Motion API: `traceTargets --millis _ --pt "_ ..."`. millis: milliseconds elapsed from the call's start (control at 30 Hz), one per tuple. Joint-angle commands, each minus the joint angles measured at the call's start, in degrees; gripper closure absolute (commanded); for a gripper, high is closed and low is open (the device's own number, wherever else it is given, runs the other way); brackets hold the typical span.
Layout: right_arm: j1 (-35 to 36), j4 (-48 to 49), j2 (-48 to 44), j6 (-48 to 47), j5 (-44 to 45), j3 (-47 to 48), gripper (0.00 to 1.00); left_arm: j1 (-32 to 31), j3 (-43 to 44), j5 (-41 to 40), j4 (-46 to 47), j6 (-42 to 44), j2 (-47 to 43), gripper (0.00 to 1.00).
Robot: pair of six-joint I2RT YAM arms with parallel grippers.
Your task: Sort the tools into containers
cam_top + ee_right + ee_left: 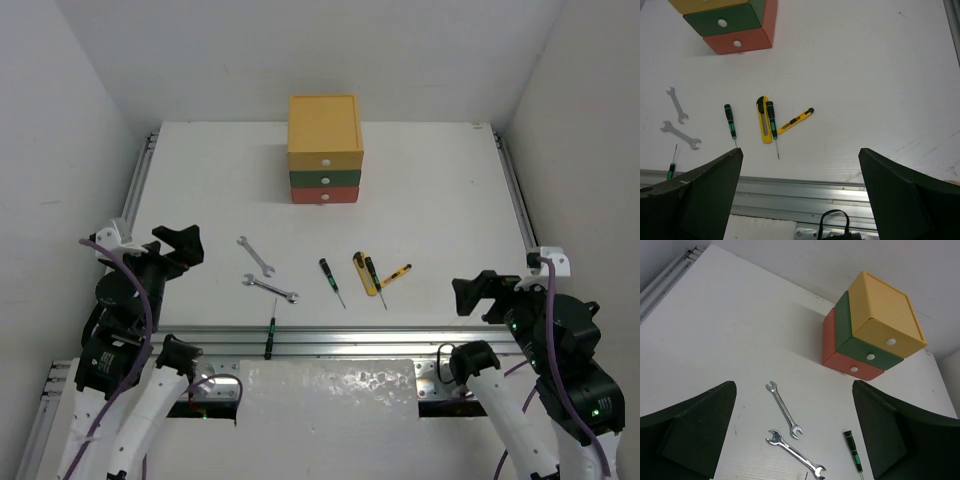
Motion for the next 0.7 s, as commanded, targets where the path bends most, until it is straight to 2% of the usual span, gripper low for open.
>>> traceTargets --millis 0,133,200,333,400,433,467,500,533,567,600,667 --pt "-0.2 2.7 -0.9 0.4 1.6 0.2 0.01 -0.4 0.2 0.9 2.4 0.5 0.1 0.00" --pt "-0.2 5.5 -3.6 0.7 -0.2 -1.9 0.01 -0.5 0.2 1.3 2.7 0.6 0.2 0.00" --pt "-0.2 8.9 -5.1 1.1 -4.3 -4.7 0.01 -0.5 0.0 2.6 3.1 1.0 0.1 0.00" --pt "-0.2 14.8 -3.2 7.1 -10.2 -11.1 0.01 -0.5 -0.3 3.6 3.9 1.3 0.0 0.00" --pt "-0.2 23.5 1.8 12.1 -16.1 -17.4 0.01 -0.5 -0.4 3.9 4.1 1.5 0.1 0.00" --pt "-0.2 28.4 4.1 14.6 -23.1 -20.2 0.01 -0.5 -0.6 4.0 4.4 1.6 0.2 0.00" --pt "-0.2 40.1 6.4 16.6 -26.0 -23.1 0.01 -0.5 -0.6 4.2 4.4 1.8 0.5 0.00" --pt "-0.2 46.1 11.8 20.2 -29.7 -27.7 0.01 -0.4 -0.6 4.3 4.4 1.9 1.1 0.00" --pt "0.1 52.2 14.9 22.0 -30.3 -29.5 0.01 -0.4 -0.6 4.7 4.4 2.1 1.5 0.00" --pt "0.2 62.7 18.0 23.5 -30.2 -31.4 0.01 -0.4 -0.5 5.0 4.4 2.3 2.3 0.00" --pt "0.3 67.5 25.6 25.8 -30.3 -31.7 0.01 -0.4 -0.6 5.5 4.6 2.5 2.6 0.00" --pt "1.0 78.8 34.3 27.4 -30.6 -31.0 0.01 -0.5 -0.7 6.3 4.8 2.9 3.6 0.00"
